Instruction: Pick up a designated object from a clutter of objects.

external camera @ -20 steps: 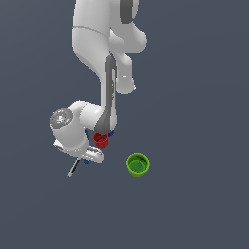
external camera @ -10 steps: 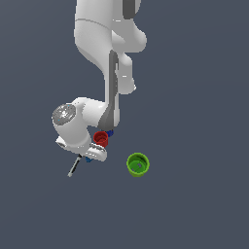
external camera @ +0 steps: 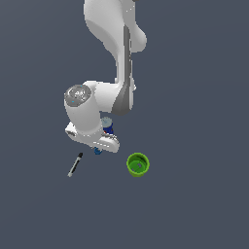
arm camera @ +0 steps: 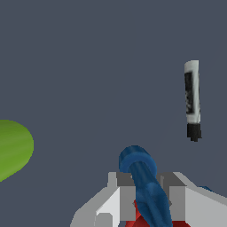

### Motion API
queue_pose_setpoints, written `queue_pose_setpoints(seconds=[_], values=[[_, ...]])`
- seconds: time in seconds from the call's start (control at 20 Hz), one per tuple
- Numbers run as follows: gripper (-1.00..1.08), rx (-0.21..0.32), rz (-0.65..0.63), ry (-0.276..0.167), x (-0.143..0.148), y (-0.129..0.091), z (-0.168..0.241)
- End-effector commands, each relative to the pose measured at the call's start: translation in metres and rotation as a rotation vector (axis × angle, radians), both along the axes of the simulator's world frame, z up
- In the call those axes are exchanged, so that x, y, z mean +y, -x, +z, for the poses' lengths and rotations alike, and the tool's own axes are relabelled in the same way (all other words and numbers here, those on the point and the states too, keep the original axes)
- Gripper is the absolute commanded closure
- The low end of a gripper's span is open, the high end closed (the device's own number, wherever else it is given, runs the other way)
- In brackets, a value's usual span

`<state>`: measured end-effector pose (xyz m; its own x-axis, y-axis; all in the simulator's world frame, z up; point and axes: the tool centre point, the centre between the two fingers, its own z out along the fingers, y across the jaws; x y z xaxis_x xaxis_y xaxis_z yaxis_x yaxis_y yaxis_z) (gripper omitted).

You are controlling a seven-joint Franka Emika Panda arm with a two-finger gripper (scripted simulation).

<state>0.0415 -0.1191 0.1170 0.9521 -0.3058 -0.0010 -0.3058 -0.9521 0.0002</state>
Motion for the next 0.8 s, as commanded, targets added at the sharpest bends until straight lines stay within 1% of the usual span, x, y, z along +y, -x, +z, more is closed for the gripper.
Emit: queue_pose_setpoints(seconds=[0.0,0.75], values=[[1.08,-0.001,0.001,0.0,0.02,0.004,0.022],[1.08,-0.001,0.0,0.004,0.148,0.028,0.167]])
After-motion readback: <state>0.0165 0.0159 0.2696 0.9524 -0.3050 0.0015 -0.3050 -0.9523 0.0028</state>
